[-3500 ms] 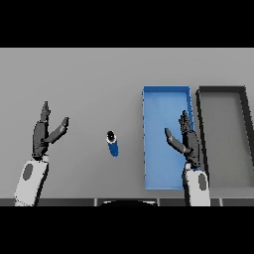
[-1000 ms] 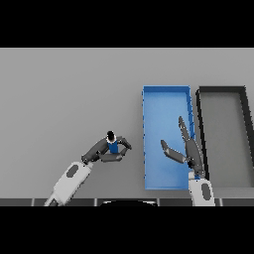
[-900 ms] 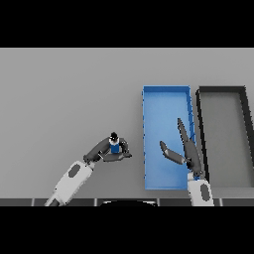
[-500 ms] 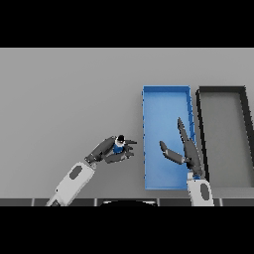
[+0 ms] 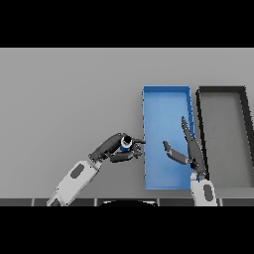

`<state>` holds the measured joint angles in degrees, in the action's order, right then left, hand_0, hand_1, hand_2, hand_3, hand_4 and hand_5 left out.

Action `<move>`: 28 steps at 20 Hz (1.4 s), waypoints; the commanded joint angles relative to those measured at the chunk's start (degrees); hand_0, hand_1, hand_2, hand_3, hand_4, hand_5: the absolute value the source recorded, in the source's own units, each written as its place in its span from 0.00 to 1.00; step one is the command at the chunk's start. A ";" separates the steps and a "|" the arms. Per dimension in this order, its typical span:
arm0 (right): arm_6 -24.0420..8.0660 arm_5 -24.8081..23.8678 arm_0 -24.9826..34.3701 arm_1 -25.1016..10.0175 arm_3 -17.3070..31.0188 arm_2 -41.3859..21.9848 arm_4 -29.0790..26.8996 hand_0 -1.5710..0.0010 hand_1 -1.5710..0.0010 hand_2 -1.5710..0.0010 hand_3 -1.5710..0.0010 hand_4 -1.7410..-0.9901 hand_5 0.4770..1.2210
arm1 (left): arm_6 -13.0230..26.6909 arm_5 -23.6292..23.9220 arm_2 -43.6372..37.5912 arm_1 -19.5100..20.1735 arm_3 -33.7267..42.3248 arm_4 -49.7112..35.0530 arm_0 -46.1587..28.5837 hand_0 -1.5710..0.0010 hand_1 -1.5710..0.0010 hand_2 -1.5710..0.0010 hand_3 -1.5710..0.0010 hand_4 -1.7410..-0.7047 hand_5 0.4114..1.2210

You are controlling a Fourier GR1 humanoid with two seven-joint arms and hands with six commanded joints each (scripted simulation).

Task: Pick up the blue pipe and place it into the blue bin.

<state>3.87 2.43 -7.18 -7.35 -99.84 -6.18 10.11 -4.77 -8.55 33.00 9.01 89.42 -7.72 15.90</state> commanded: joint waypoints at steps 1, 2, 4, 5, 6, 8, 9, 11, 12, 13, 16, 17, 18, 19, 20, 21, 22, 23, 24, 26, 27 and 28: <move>-0.51 -0.35 0.32 0.52 0.12 -0.31 0.32 1.00 1.00 1.00 1.00 0.81 0.17 | 1.21 0.09 -0.03 0.07 0.37 -0.09 0.18 0.01 0.01 0.00 0.05 0.00 1.00; -0.17 -0.20 0.16 -0.17 0.39 0.26 0.17 1.00 1.00 1.00 1.00 0.81 0.17 | 1.67 0.03 0.08 -0.21 -0.41 0.41 0.63 0.01 0.00 0.00 0.05 0.00 1.00; -0.21 0.18 0.14 -0.34 1.03 0.58 -0.40 1.00 1.00 1.00 1.00 0.82 0.17 | 1.81 -0.04 0.88 -0.05 0.62 0.99 -0.38 0.00 0.00 0.00 0.05 0.00 1.00; -0.46 0.33 0.25 -0.16 1.35 0.55 -0.62 1.00 1.00 1.00 1.00 0.80 0.17 | 2.11 0.19 0.43 -0.23 0.09 1.02 0.12 0.00 0.00 0.00 0.05 0.00 1.00; -0.71 0.44 0.35 0.07 1.67 0.52 -0.83 1.00 1.00 1.00 1.00 0.77 0.17 | 2.40 -0.01 0.43 -0.24 -0.13 0.95 0.03 0.00 0.00 0.00 0.05 0.00 1.00; -1.54 0.46 0.78 0.71 2.64 0.39 -1.03 1.00 1.00 1.00 1.00 0.75 0.17 | 2.09 -0.06 0.21 -0.25 -0.50 1.32 0.25 0.00 0.00 0.00 0.05 0.00 1.00; -0.89 0.83 0.49 0.79 2.55 0.33 -1.42 1.00 1.00 1.00 1.00 0.75 0.17 | 1.93 -0.40 0.43 -0.13 -0.18 1.37 0.30 0.00 0.00 0.00 0.05 0.00 1.00; 1.52 4.29 1.17 0.03 0.92 1.51 -6.68 1.00 1.00 1.00 1.00 0.73 0.20 | 2.50 -0.07 0.50 -0.04 0.28 1.65 -0.12 0.00 0.00 0.00 0.05 0.00 1.00; 1.98 7.64 1.57 -0.02 -0.31 1.70 -11.32 1.00 1.00 1.00 1.00 0.73 0.18 | 2.71 -0.44 0.39 0.33 0.75 1.28 -0.28 0.00 0.00 0.00 0.05 0.00 1.00; 0.79 10.63 2.49 -1.61 -1.32 2.38 -15.19 1.00 1.00 1.00 1.00 0.70 0.15 | 2.35 -1.15 0.23 0.83 0.97 0.79 -0.47 0.00 0.00 0.00 0.05 0.00 1.00; -4.51 18.10 5.73 -7.16 -6.46 2.18 -24.22 1.00 1.00 1.00 1.00 0.61 0.08 | 3.10 -0.78 0.71 0.01 0.31 1.84 -0.11 0.00 0.00 0.00 0.05 0.00 1.00; -6.41 19.99 6.40 -9.05 -8.81 1.49 -26.22 1.00 1.00 1.00 1.00 0.58 0.05 | 3.46 -0.46 0.84 -0.50 0.46 1.98 0.00 0.00 0.00 0.00 0.05 0.00 1.00; -9.66 21.19 8.32 -10.55 -10.03 0.85 -28.76 1.00 1.00 1.00 1.00 0.57 0.03 | 2.64 -0.72 0.63 -0.06 0.81 1.79 -0.35 0.00 0.00 0.00 0.05 0.00 1.00; -10.99 22.32 9.50 -11.04 -11.11 -0.48 -29.41 1.00 1.00 1.00 1.00 0.56 0.03 | 2.04 -0.79 0.53 -0.25 0.14 2.12 -0.03 0.00 0.00 0.00 0.05 0.00 1.00; -13.58 22.74 11.62 -11.04 -11.73 -2.13 -29.89 1.00 1.00 1.00 1.00 0.57 0.03 | 2.27 -0.80 0.34 -0.23 -0.48 2.28 -0.02 0.00 0.00 0.00 0.05 0.00 1.00; -15.90 23.10 13.76 -11.43 -11.99 -2.90 -31.07 1.00 1.00 1.00 1.00 0.58 0.03 | 2.08 -1.16 0.00 -0.08 -0.54 2.05 0.34 0.00 0.00 0.00 0.05 0.00 1.00; -17.75 23.46 15.61 -10.98 -11.80 -4.36 -31.16 1.00 1.00 1.00 1.00 0.58 0.03 | 1.64 -1.23 0.19 -0.29 -0.95 2.49 0.45 0.00 0.00 0.00 0.05 0.00 1.00; -18.21 24.88 17.01 -11.52 -11.87 -5.14 -31.39 1.00 1.00 1.00 1.00 0.57 0.04 | 2.10 -1.44 0.08 0.14 0.42 1.98 0.24 0.00 0.00 0.00 0.05 0.00 1.00; -17.75 25.72 18.22 -11.39 -11.65 -6.00 -30.36 1.00 1.00 1.00 1.00 0.57 0.05 | 1.85 -1.50 0.30 0.17 0.56 2.11 -0.08 0.00 0.00 0.00 0.06 0.00 1.00; -18.83 26.93 21.13 -10.46 -10.69 -8.21 -28.90 1.00 1.00 1.00 1.00 0.60 0.06 | 3.10 -1.46 0.33 -0.11 0.90 1.96 -0.15 0.00 0.00 0.00 0.05 0.00 1.00; -19.52 27.04 22.45 -9.55 -9.90 -8.92 -28.92 1.00 1.00 1.00 1.00 0.62 0.07 | 3.20 -1.52 -0.26 -0.33 0.10 1.84 0.74 0.00 0.00 0.00 0.05 0.00 1.00; -20.71 27.22 23.78 -8.60 -9.71 -10.28 -28.87 1.00 1.00 1.00 1.00 0.65 0.07 | 2.40 -1.97 -0.18 0.14 0.58 1.65 -0.02 0.00 0.00 0.00 0.05 0.00 1.00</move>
<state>-16.88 29.68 16.63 -15.89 -109.56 -16.50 -18.76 -2.45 -10.66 32.83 9.17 89.99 -6.16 15.86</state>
